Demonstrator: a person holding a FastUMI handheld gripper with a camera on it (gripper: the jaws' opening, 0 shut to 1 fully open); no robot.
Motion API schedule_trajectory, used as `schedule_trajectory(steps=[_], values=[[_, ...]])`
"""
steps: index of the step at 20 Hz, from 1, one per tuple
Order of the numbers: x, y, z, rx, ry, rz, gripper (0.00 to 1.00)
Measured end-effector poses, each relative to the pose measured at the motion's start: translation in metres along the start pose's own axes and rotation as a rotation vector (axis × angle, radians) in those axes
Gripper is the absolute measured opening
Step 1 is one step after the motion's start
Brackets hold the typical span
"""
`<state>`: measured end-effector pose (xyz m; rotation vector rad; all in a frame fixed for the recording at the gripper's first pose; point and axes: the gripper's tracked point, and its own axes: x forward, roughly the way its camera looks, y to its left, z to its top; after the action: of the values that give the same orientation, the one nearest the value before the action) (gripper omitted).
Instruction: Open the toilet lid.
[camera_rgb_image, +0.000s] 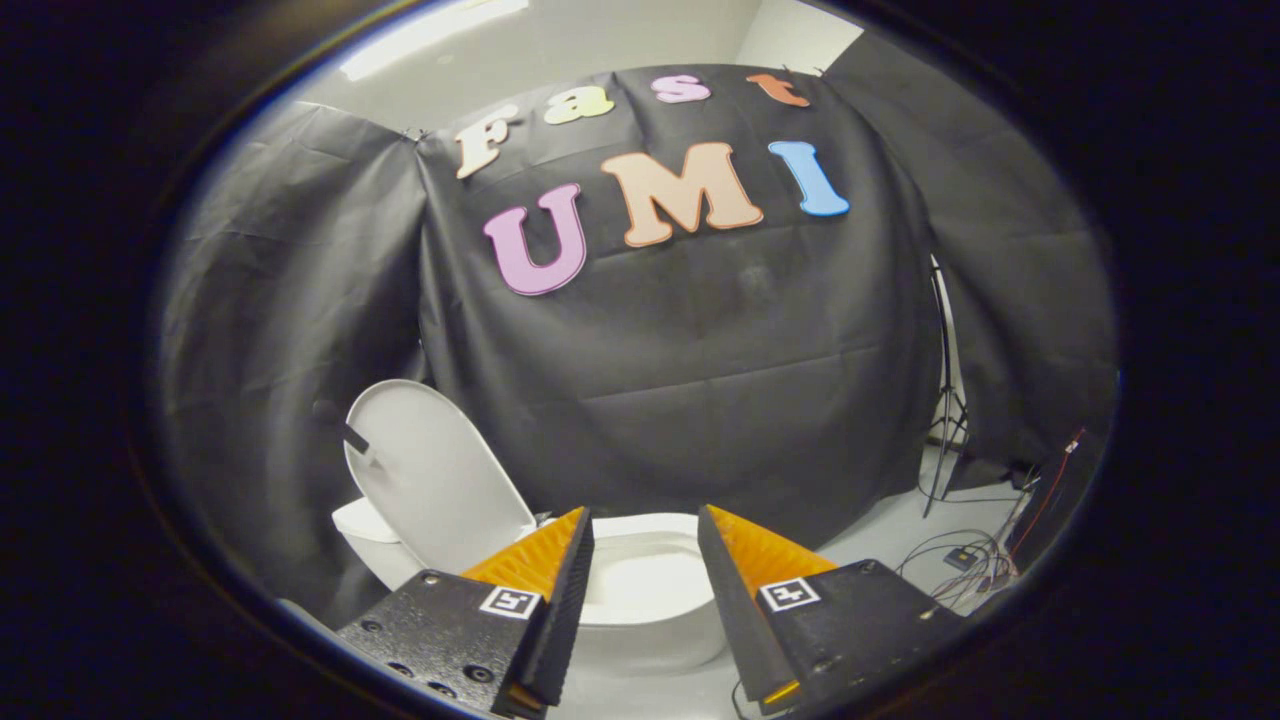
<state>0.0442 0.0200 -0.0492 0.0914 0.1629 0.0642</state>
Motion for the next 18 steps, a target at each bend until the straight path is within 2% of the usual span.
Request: schedule_trajectory(steps=[4, 8, 12, 18], values=[[0.009, -0.019, 0.002, 0.043, 0.002, -0.048, 0.65], [0.040, -0.033, -0.019, 0.209, 0.029, -0.092, 0.65], [0.075, -0.043, -0.054, 0.343, 0.081, -0.100, 0.65], [0.114, -0.061, -0.107, 0.652, 0.072, -0.086, 0.63]])
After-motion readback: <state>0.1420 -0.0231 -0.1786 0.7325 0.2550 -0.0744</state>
